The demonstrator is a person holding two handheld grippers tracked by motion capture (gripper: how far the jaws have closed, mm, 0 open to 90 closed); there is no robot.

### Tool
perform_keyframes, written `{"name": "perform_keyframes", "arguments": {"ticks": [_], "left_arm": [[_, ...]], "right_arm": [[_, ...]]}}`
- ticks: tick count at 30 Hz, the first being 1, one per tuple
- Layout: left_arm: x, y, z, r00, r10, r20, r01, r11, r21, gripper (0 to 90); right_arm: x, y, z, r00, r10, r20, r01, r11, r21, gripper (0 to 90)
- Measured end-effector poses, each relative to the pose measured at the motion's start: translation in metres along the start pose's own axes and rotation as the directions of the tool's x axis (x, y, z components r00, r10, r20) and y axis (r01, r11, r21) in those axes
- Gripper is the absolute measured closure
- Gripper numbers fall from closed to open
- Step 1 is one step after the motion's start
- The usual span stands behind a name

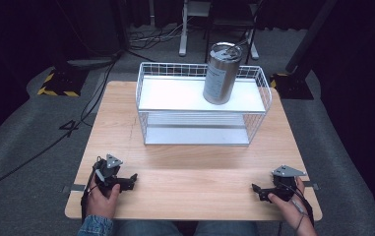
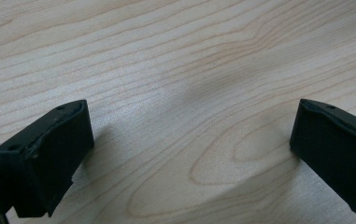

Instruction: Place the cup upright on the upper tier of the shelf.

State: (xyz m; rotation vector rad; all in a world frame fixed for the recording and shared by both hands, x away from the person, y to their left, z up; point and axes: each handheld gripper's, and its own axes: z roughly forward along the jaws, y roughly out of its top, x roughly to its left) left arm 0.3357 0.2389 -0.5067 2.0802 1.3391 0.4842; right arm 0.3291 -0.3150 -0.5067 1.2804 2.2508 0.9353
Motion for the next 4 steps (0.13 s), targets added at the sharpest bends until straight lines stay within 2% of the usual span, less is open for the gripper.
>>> {"name": "perform_keyframes", "arguments": {"ticks": [4], "left_arm": [[0.0, -0.0001, 0.0, 1.0, 0.0, 0.0, 0.0, 1.0, 0.0, 0.0]], "right_arm": [[0.0, 0.0, 0.0002, 1.0, 0.0, 0.001, 0.0, 1.0, -0.001, 0.1]]}}
